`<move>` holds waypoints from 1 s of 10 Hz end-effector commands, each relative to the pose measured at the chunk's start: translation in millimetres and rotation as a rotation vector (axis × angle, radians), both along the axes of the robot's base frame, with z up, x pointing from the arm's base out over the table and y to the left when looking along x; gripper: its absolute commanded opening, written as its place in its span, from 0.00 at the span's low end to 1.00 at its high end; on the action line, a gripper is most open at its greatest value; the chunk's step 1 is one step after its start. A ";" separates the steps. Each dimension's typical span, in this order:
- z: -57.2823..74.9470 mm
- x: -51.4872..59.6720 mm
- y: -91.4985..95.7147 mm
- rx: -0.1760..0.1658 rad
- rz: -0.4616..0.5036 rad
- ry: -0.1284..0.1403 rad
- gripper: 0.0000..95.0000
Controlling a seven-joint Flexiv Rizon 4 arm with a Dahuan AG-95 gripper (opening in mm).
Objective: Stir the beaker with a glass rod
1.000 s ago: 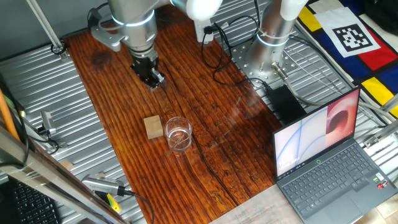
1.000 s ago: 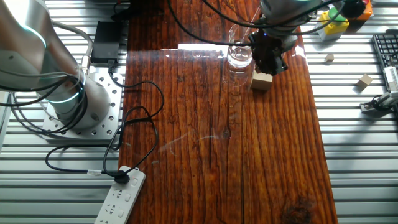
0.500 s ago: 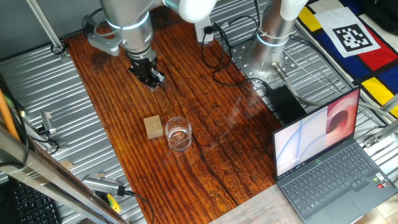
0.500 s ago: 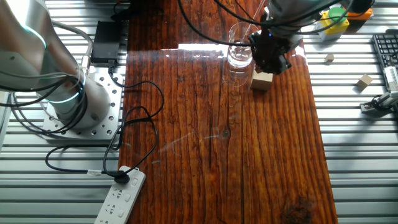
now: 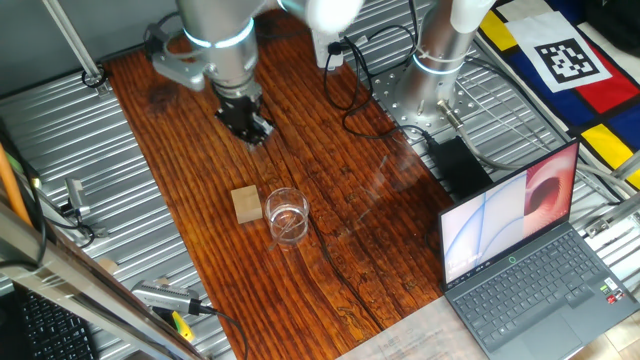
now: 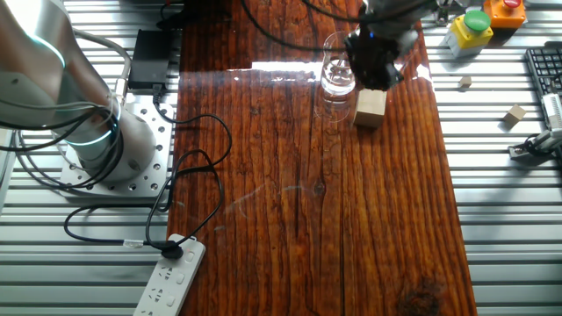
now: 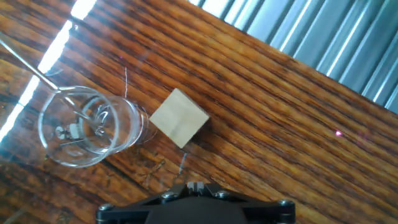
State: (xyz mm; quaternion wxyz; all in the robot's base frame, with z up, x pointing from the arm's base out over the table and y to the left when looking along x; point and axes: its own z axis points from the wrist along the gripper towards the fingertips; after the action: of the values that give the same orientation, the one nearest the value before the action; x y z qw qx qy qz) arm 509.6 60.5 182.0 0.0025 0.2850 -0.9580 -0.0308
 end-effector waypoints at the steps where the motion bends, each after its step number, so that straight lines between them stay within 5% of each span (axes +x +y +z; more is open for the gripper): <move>1: 7.3 3.9 31.9 -0.013 -0.006 0.005 0.20; 5: 5.2 2.9 94.1 -0.017 -0.028 -0.037 0.20; 10: -3.4 0.1 136.7 0.009 -0.041 -0.079 0.20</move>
State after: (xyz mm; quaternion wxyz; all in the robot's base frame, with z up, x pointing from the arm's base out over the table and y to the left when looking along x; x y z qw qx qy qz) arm 509.9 200.3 177.2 -0.0395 0.2653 -0.9631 -0.0233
